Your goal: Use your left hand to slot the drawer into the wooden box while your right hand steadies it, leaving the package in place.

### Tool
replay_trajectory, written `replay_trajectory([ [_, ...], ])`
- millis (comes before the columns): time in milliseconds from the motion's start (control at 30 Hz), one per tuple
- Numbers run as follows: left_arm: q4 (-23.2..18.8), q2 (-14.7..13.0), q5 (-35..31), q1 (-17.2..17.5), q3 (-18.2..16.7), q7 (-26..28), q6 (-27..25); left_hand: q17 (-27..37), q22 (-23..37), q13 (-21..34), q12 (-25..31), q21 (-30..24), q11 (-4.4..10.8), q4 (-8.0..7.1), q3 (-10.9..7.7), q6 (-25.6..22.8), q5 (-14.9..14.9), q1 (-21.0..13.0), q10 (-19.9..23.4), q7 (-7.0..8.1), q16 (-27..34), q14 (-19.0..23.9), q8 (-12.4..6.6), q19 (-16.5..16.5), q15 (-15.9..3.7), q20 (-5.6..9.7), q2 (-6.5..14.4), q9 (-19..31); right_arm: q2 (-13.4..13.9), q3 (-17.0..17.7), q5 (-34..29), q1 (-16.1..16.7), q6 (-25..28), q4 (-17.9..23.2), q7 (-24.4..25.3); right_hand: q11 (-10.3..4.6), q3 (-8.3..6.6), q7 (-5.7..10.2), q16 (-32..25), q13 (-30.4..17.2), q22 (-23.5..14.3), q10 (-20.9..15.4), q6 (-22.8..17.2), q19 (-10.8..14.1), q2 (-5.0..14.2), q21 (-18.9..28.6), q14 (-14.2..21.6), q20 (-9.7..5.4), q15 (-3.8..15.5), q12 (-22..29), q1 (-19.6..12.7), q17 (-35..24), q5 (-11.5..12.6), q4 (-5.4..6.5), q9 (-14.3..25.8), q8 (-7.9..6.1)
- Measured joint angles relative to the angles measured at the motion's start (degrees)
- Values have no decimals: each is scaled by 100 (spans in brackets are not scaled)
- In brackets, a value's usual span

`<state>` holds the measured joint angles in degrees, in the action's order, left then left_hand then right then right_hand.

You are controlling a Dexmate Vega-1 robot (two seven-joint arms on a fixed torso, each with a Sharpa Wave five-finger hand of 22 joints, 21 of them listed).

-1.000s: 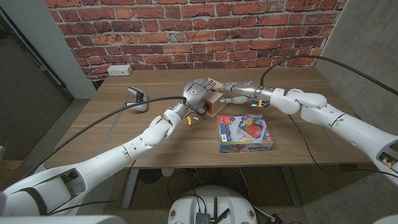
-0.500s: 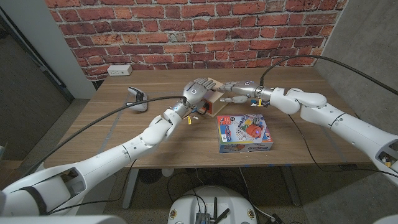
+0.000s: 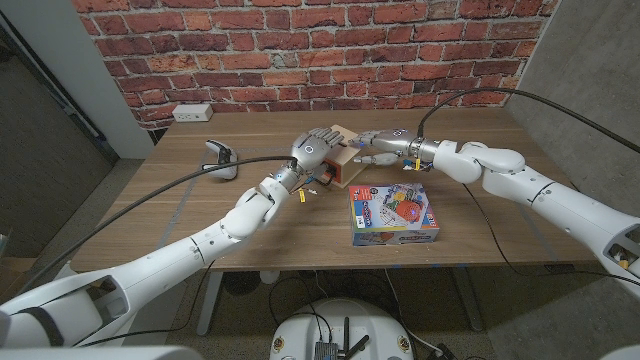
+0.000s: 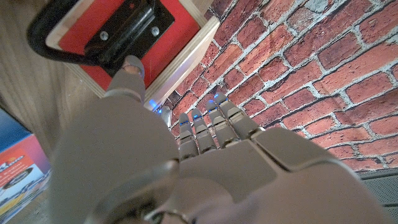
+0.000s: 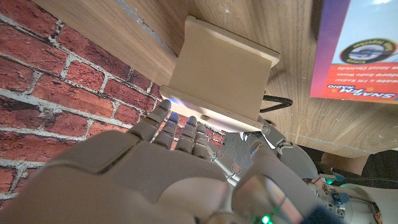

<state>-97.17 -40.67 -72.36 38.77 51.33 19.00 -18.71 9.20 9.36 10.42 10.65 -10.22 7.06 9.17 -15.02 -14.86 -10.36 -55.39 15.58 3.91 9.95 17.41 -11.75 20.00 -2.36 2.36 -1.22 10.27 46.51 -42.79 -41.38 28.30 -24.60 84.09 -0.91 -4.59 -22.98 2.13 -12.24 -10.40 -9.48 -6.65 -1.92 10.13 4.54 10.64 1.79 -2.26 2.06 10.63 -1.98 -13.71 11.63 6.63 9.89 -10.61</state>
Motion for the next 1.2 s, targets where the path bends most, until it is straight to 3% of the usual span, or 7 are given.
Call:
replay_trajectory([
  [1000, -659, -277, 143, 450, -458, -485, -52, 0, 0, 0, 0, 0, 20, -31, 32, -118, 0, 6, 20, 57, -2, 31, 0, -1, -10, 0, 3, 0, 44, 147, 159, 95, 76, 234, -59, 0, -13, 0, -35, 0, 1, 0, 0, 52, 0, 0, 0, -10, 0, 0, 0, 0, 0, 13, 0, 0],
  [1200, -835, -321, 340, 572, -625, -661, -80, 29, 0, 0, 0, 0, 20, -64, 65, -118, 0, 152, 20, 57, -2, 30, 0, -1, -10, 1, 40, 0, 44, 220, 299, 161, 140, 286, -89, 0, -32, 0, -35, 0, 1, 0, 0, 105, 0, 0, 0, -2, 0, 0, 0, 0, 0, -6, 0, 0],
])
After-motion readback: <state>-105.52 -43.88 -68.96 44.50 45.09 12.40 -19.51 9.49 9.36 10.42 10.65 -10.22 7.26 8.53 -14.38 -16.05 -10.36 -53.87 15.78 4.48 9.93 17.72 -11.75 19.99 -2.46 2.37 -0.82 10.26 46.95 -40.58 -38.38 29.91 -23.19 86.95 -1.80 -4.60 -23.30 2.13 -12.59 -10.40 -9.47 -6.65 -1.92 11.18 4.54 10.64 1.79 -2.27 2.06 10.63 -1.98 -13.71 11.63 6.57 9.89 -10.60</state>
